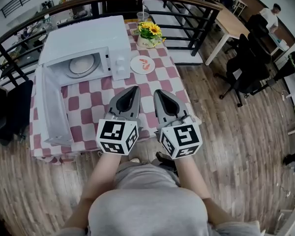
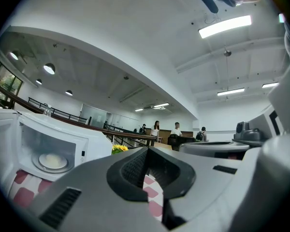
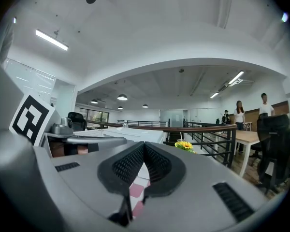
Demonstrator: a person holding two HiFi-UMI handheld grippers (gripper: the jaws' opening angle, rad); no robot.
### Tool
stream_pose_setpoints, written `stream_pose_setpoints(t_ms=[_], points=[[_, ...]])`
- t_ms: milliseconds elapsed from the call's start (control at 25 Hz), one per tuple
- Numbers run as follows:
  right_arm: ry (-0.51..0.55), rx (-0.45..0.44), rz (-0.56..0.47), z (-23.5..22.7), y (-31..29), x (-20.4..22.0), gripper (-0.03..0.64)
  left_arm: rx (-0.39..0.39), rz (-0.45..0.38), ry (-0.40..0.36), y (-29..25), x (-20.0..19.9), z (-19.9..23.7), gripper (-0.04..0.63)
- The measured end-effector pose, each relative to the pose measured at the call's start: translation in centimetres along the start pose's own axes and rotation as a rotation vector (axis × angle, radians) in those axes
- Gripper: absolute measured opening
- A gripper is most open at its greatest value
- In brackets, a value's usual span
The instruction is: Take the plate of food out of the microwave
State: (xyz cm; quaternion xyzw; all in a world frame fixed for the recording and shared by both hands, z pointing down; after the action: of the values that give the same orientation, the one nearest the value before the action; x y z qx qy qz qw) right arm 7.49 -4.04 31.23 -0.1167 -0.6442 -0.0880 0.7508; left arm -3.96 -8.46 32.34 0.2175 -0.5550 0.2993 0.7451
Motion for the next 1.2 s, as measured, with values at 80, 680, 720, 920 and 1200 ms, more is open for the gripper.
stream_pose_setpoints(t_ms=[80,680,720,920,1200], points=[[0.008,-0.024,0.002,0.8,-0.5,-0.1,0.023,-0.016,-0.004,0.005,0.4,-0.1,0.7,0.002],[0.047,-0.252,-0.011,2.3,-5.2,-0.1,0.023,-0.227,-0.029,0.065,0.3,0.4,4.3,0.002],[0.051,-0.264,-0.011,2.1,-5.4,-0.1,0.023,-0.24,-0.035,0.072,0.2,0.4,4.4,0.002],[0.038,-0.314,-0.014,1.3,-6.9,0.1,0.023,-0.291,-0.059,0.094,-0.5,0.3,5.3,0.002],[-0.007,-0.384,-0.012,1.6,-8.5,0.8,0.023,-0.344,-0.088,0.148,-0.4,0.5,6.4,0.002]])
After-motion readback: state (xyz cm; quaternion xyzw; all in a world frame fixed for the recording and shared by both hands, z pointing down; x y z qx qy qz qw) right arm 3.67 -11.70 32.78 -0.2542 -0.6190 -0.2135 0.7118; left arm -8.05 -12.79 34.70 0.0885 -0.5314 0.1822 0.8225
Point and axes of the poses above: the fingertips, and each gripper's own axes: y backward along the fingers, z to its left, x out of its underside, the point moved 6 cm from there along y, backward along the fingers, and after that the axes turned 6 degrees about y, right-handed, at the moved point
